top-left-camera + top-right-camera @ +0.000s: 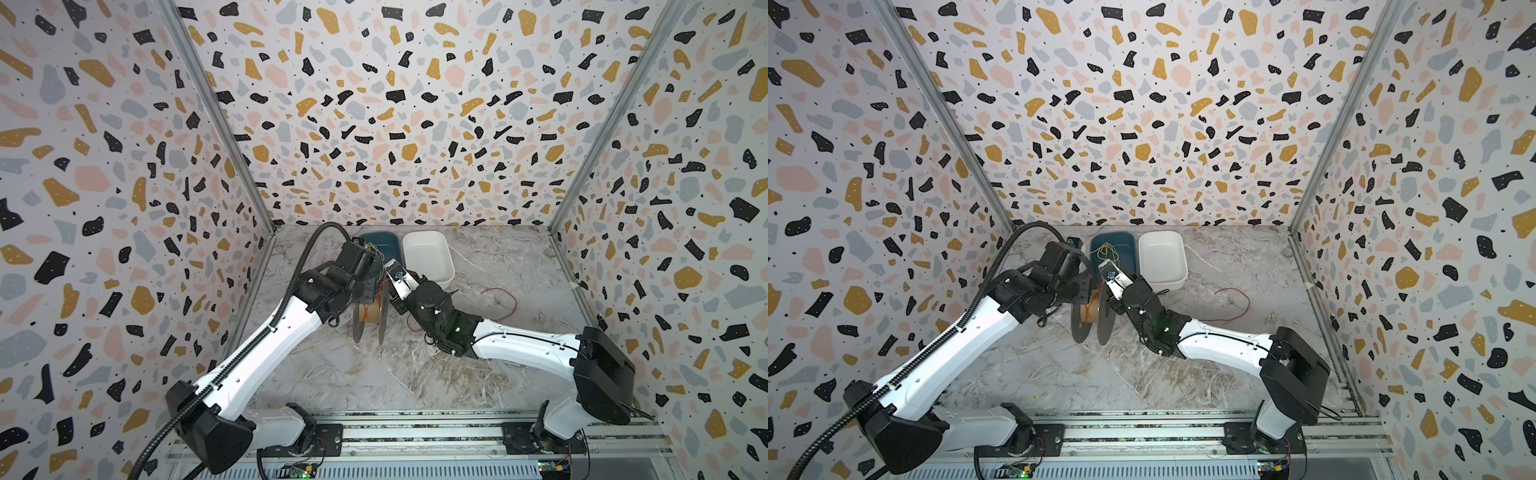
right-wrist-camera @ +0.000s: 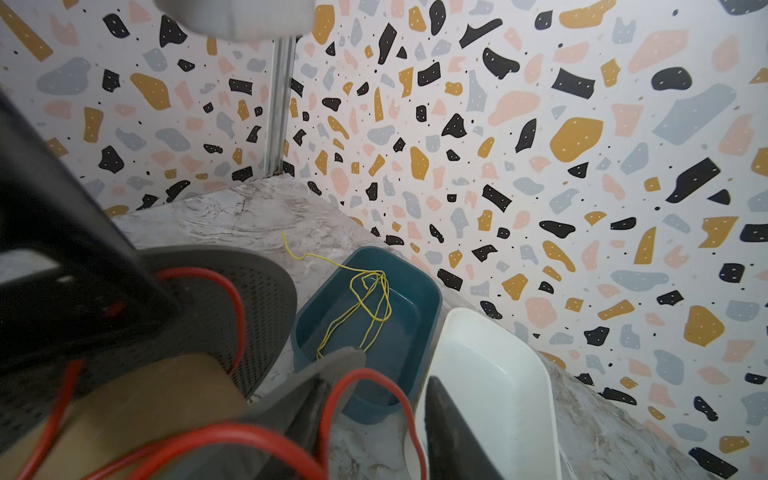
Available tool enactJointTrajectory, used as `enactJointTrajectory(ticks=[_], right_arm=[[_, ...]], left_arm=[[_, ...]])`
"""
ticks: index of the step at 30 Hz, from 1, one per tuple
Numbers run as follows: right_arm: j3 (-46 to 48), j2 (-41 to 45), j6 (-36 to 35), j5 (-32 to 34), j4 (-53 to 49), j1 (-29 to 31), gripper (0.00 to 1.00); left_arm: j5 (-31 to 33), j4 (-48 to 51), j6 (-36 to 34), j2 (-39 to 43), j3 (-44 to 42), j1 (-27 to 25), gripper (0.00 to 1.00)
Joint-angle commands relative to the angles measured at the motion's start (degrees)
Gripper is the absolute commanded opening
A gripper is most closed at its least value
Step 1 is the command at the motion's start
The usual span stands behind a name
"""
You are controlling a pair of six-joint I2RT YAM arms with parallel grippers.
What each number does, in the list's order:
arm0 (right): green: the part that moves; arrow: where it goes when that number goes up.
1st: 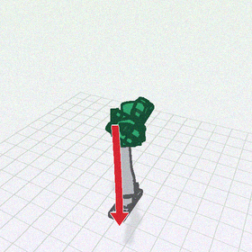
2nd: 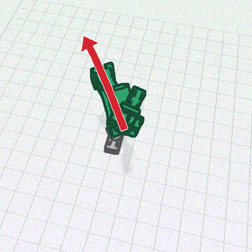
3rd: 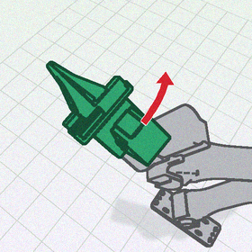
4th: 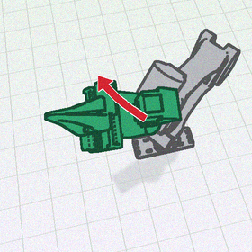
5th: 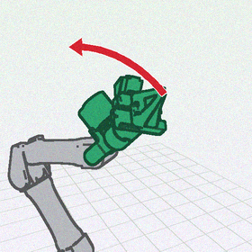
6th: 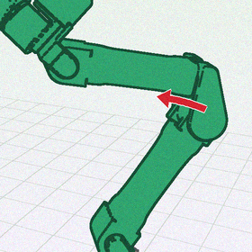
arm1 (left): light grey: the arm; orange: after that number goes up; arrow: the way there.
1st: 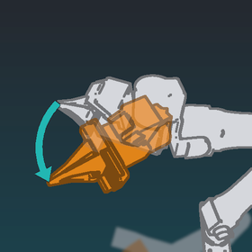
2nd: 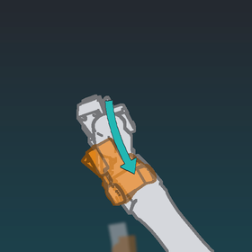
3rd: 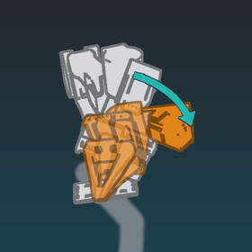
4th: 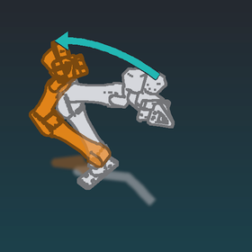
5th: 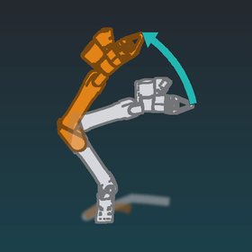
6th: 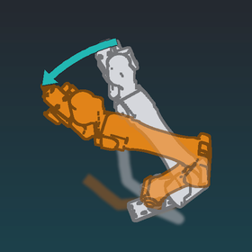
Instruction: Wrap the cables
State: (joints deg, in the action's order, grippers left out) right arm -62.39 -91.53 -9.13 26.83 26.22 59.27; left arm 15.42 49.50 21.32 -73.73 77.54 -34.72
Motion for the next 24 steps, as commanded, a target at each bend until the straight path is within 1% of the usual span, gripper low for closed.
enactJointTrajectory(ticks=[1, 8, 12, 20, 24], right_arm=[[-3.4, -0.2, 2.5, -3.6, -3.4, -1.5, 0.39], [-4.8, -0.6, 3.2, -11.3, -7.5, -6.2, 0.40], [-5.9, -0.7, 3.5, -17.3, -10.3, -9.2, 0.41], [-8.2, -2.3, 3.6, -24.4, -13.1, -11.9, 0.41], [-11.3, -5.0, 5.9, -27.7, -16.8, -14.1, 0.41]], left_arm=[[-1.7, -1.8, -3.7, 2.4, 0.7, -0.5, 0.00], [-2.1, -2.0, -7.8, 4.7, 0.3, -0.4, 0.00], [-3.1, -2.1, -8.9, 5.2, 0.1, -0.5, 0.00], [-4.4, -1.7, -9.9, 5.7, 0.4, -0.5, 0.00], [-4.1, -1.0, -10.3, 6.1, 0.3, -0.4, 0.00]])
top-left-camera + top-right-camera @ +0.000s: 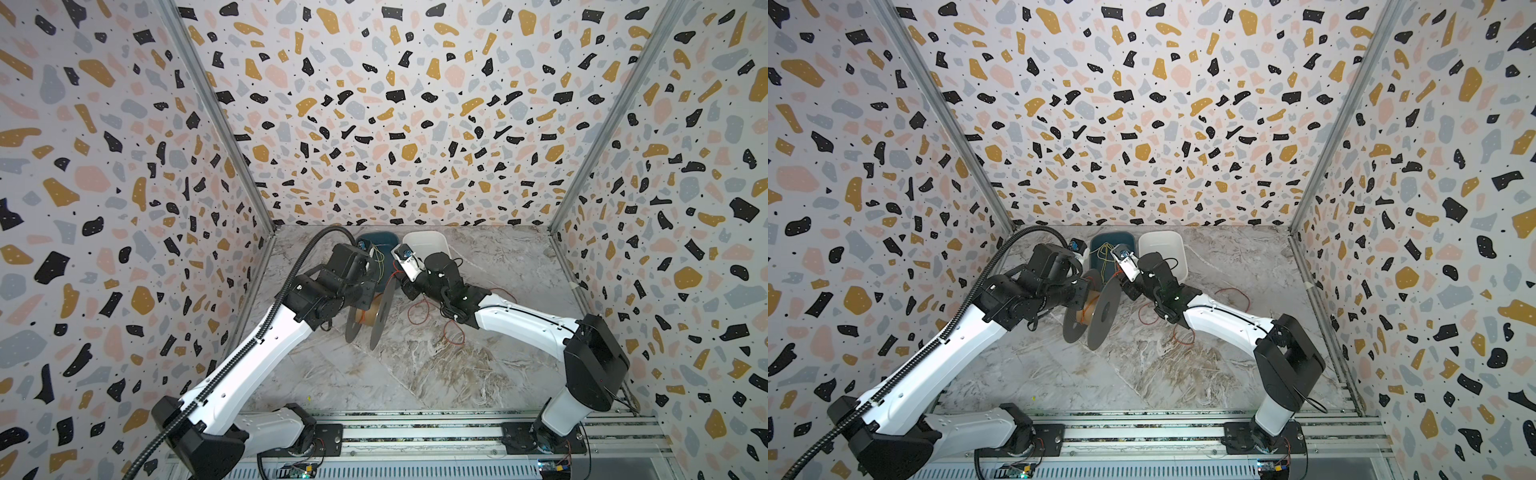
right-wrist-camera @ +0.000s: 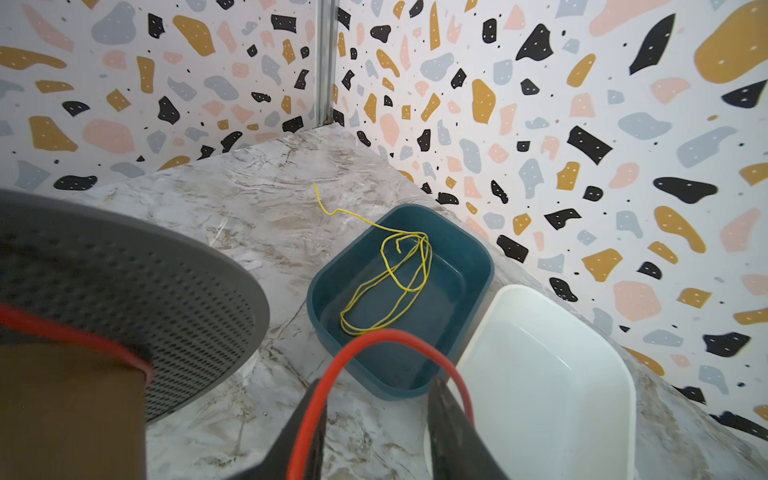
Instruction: Wrap the cables
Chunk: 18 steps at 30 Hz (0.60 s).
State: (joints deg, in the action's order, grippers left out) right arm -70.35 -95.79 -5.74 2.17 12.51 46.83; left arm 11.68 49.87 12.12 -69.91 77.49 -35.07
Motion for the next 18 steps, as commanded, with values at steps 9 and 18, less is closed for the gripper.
enactJointTrajectory(ticks=[9, 18], right_arm=[[0.8, -2.0, 9.1, -16.0, -4.9, -9.1, 0.55], [11.3, 5.0, 9.3, -29.3, -4.0, -11.9, 0.63]], left_arm=[[-3.8, -0.2, 0.2, 1.9, 2.6, -0.1, 0.00], [-6.5, -0.7, 0.4, 0.7, 5.1, 2.1, 0.00]])
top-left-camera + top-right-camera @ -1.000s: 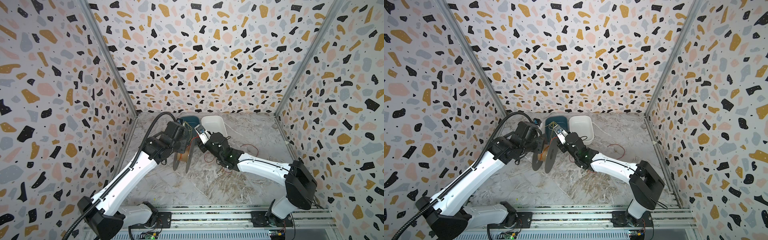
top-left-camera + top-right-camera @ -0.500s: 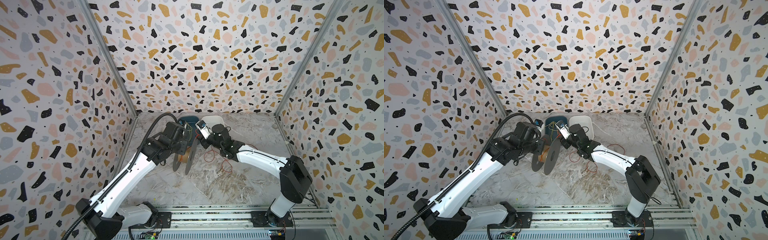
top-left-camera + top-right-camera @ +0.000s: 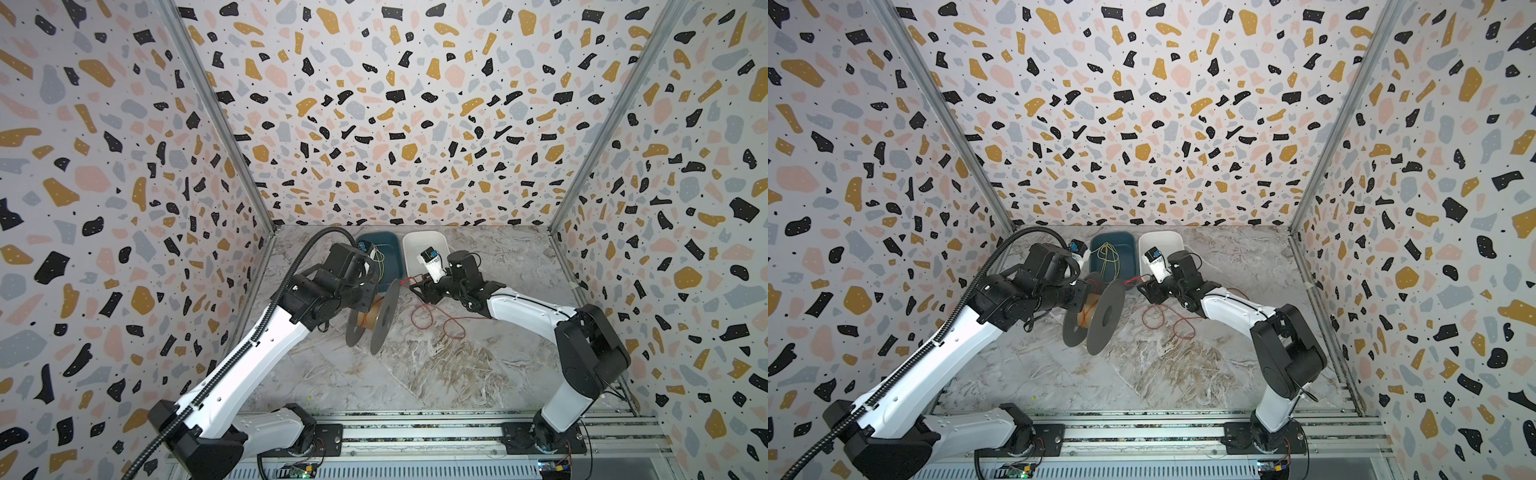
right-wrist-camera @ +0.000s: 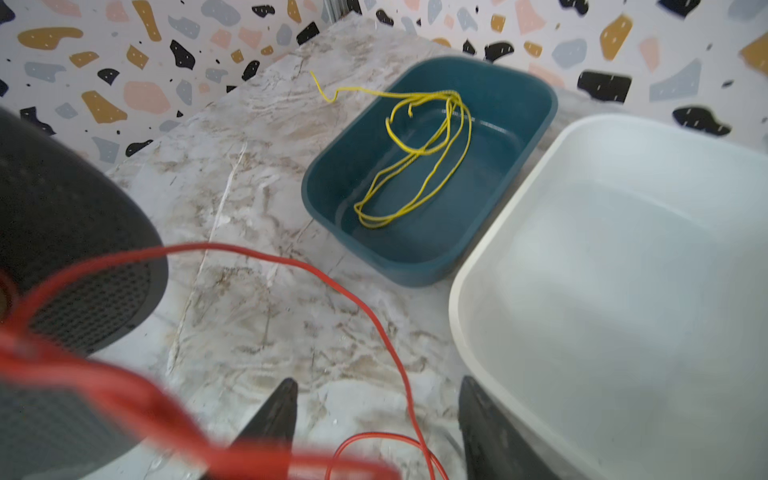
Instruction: Wrap the cables
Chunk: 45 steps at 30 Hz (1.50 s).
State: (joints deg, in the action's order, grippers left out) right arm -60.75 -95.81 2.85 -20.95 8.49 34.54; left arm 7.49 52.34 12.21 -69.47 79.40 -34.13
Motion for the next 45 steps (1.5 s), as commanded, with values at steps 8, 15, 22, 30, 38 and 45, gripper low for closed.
enactJointTrajectory(ticks=[8, 15, 22, 30, 38, 45], right_arm=[[12.6, 14.7, 2.2, -5.3, 3.4, 0.3, 0.68], [22.8, 18.2, 6.0, -2.6, 18.6, 1.0, 0.74], [26.0, 14.0, 2.9, 0.6, 31.1, 3.3, 0.74], [25.4, 6.2, 1.6, -0.1, 40.8, 4.0, 0.75], [27.8, 4.5, 2.6, 0.8, 46.7, 4.0, 0.73], [26.9, 3.1, 4.7, 1.3, 50.4, 4.0, 0.72]], left_arm=[[-6.2, -3.1, 1.2, -0.8, 5.5, 2.1, 0.00], [-10.9, -3.2, 4.0, -1.4, 7.9, 2.8, 0.00], [-14.0, -3.4, 5.4, -0.8, 7.8, 2.8, 0.00], [-15.9, -3.1, 8.0, -1.4, 9.8, 3.5, 0.00], [-15.9, -2.9, 11.6, -2.1, 13.0, 5.3, 0.00], [-15.8, -5.3, 16.3, -2.0, 12.5, 7.2, 0.00]])
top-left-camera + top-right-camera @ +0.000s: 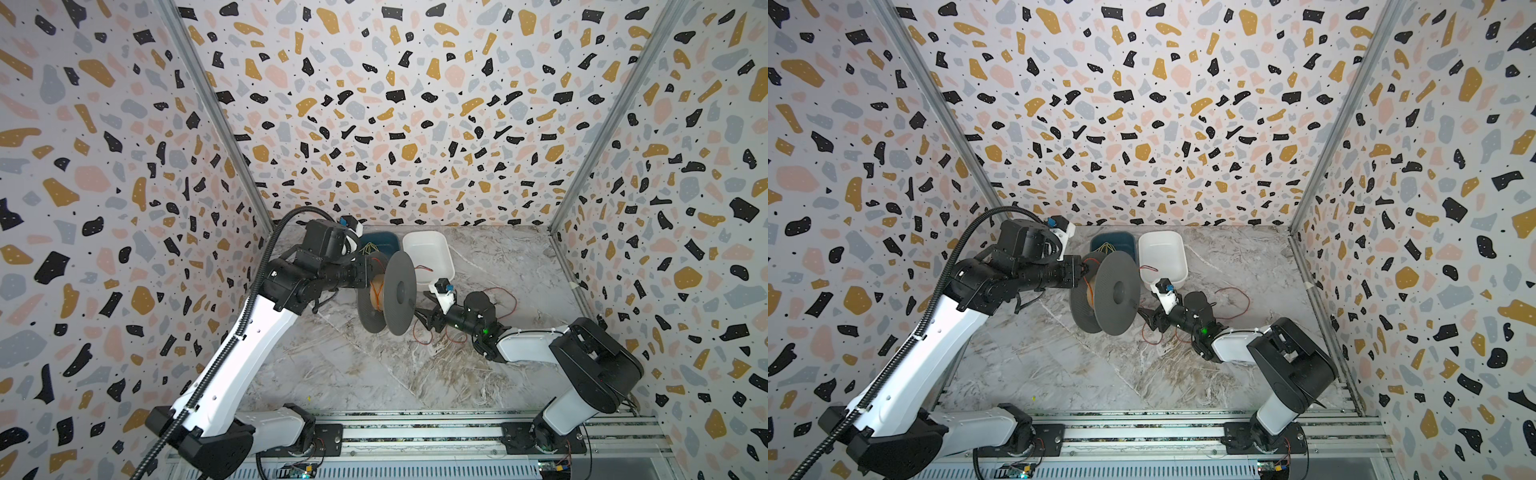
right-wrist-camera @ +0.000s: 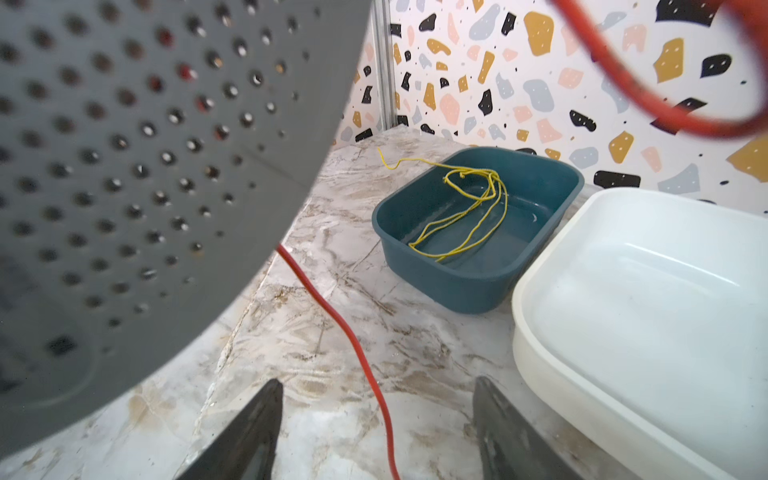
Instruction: Wrap the cables
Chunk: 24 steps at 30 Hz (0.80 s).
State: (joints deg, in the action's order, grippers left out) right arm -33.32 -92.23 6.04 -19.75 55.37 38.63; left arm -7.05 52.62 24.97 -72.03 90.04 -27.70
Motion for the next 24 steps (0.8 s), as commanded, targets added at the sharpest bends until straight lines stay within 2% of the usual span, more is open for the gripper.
enactJointTrajectory(ticks=[1, 5, 10, 15, 18, 24], right_arm=[[-1.4, -1.2, 1.8, -0.6, 3.2, -0.1, 0.72], [-4.0, -3.6, 2.7, -1.7, 3.8, 0.3, 0.71], [-8.2, -6.6, 3.2, -5.7, 2.7, 0.3, 0.70], [-11.6, -8.6, 3.0, -6.6, 1.6, 0.4, 0.68], [-14.3, -10.4, 2.7, -8.4, 0.3, 0.3, 0.64], [-17.3, -12.9, 2.9, -11.4, -1.1, 0.3, 0.43]], left_arm=[[-1.4, -5.8, 3.9, 0.6, 2.0, 0.9, 0.00], [-3.1, -6.6, 5.2, 0.3, 2.1, 1.5, 0.00], [-2.1, -6.8, 5.7, 0.1, 1.9, 1.8, 0.00], [-3.0, -7.9, 6.3, 0.4, 0.5, 2.1, 0.00], [-3.1, -8.1, 6.3, 0.4, 0.4, 2.3, 0.00], [-3.7, -8.5, 6.2, 0.4, 0.3, 3.5, 0.00]])
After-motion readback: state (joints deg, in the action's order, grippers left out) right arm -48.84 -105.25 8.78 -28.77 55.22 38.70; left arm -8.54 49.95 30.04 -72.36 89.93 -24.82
